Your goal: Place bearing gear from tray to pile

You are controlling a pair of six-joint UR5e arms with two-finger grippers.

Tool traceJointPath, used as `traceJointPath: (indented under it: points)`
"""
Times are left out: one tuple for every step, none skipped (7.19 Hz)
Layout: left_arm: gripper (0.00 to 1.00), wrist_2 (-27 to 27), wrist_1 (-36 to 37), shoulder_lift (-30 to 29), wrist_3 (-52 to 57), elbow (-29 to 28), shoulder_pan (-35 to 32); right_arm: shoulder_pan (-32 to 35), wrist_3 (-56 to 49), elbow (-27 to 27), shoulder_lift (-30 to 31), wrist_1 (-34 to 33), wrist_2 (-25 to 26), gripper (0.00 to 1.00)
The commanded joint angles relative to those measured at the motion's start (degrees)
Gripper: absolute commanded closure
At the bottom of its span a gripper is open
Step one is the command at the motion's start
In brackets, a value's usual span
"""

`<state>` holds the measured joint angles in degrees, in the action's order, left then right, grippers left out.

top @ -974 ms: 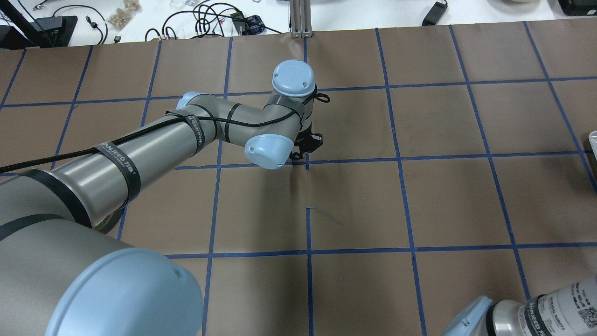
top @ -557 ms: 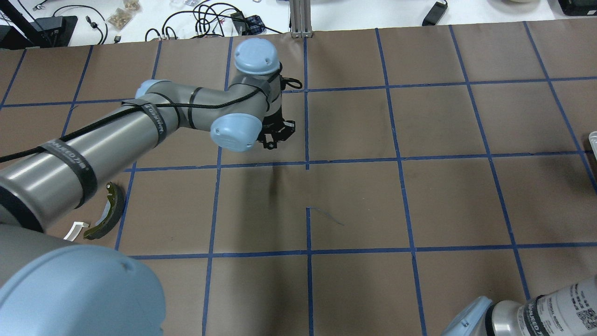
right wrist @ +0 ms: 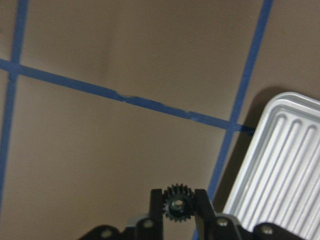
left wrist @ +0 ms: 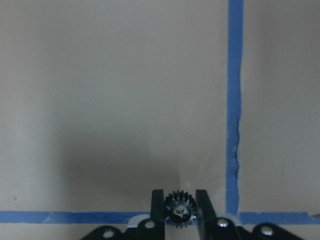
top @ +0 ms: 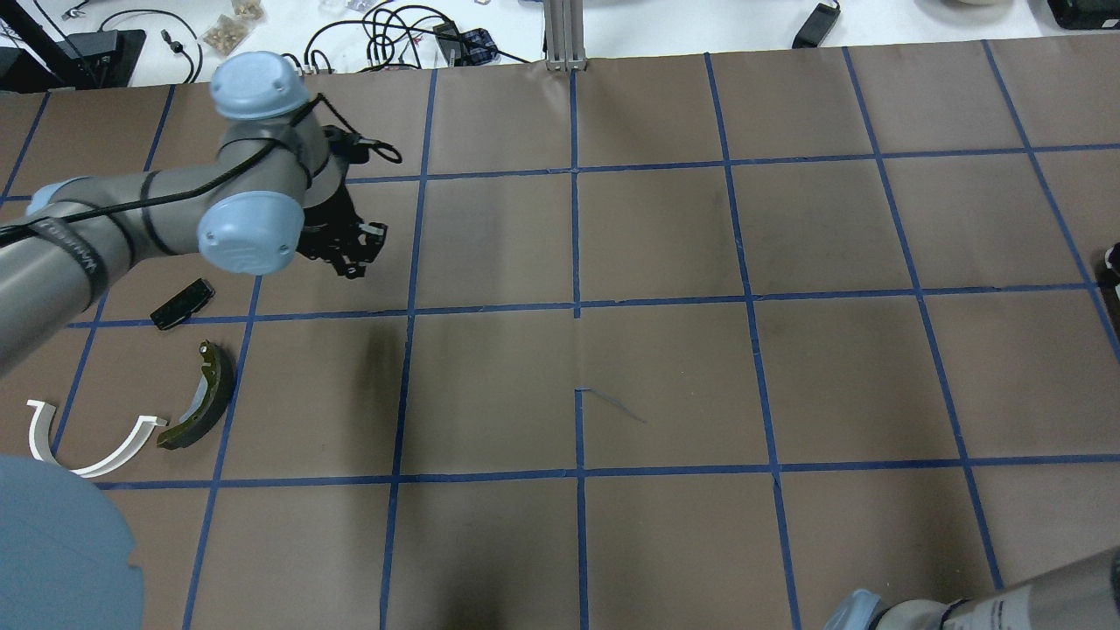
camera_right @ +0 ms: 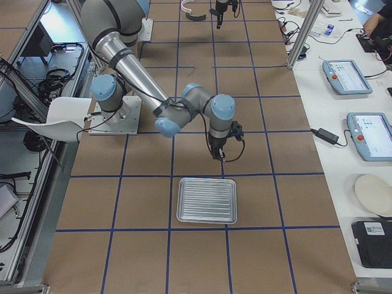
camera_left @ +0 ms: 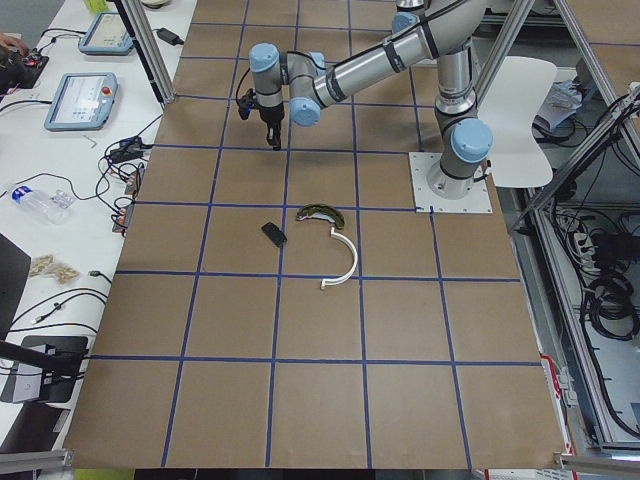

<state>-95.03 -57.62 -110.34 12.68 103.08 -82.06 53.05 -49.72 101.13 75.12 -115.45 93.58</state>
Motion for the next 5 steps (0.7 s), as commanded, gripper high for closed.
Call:
traceJointPath:
  points:
    - [0.98,-0.5,9.6,0.2,15.5,4.6,14.2,15.7,27.2,1.1,4.9,9.0,-0.5,0.99]
    - [0.98,-0.2,11.4,-0.4,23.6,5.2,19.9,24.7,39.9,3.1,4.7,8.5,-1.0,0.99]
    - [0.98,0.1,11.7,-1.7,30.1,5.1,25.4,33.4,50.6,6.0,4.6,6.1,-3.6,0.99]
    - [0.98,0.2,13.0,-3.2,32.6,4.7,28.9,39.4,60.7,8.4,3.8,-1.6,-5.7,0.99]
    - [0.98,0.3,14.9,-4.9,33.8,4.2,29.4,44.5,67.3,8.7,0.7,-6.1,-6.6,0.99]
